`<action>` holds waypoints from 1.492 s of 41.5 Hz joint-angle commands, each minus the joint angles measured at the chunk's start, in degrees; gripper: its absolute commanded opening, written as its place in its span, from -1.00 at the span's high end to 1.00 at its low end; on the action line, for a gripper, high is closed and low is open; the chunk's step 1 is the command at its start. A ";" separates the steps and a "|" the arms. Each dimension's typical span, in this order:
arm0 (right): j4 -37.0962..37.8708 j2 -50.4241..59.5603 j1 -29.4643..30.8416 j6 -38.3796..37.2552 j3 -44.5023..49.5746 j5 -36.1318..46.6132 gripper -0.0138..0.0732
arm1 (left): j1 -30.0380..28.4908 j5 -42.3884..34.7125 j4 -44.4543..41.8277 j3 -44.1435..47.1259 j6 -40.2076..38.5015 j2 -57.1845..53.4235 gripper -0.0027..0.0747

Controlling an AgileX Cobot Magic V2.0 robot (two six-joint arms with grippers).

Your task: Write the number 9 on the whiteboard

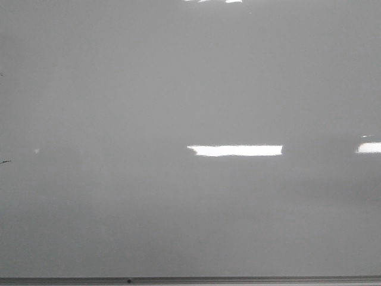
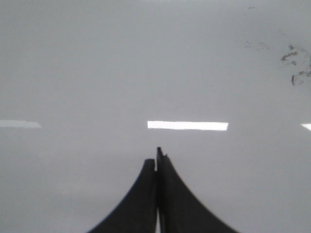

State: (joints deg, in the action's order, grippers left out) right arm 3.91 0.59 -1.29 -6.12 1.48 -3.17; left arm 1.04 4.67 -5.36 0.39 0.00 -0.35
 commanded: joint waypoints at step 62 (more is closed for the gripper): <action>0.28 -27.66 0.14 -0.02 -39.50 -24.90 0.84 | -0.03 16.52 4.15 -36.43 -0.75 20.57 0.98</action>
State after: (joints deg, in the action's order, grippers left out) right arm 3.79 -23.28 -1.29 -6.24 -36.05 -28.68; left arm 1.04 21.65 -1.76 -34.23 0.00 17.40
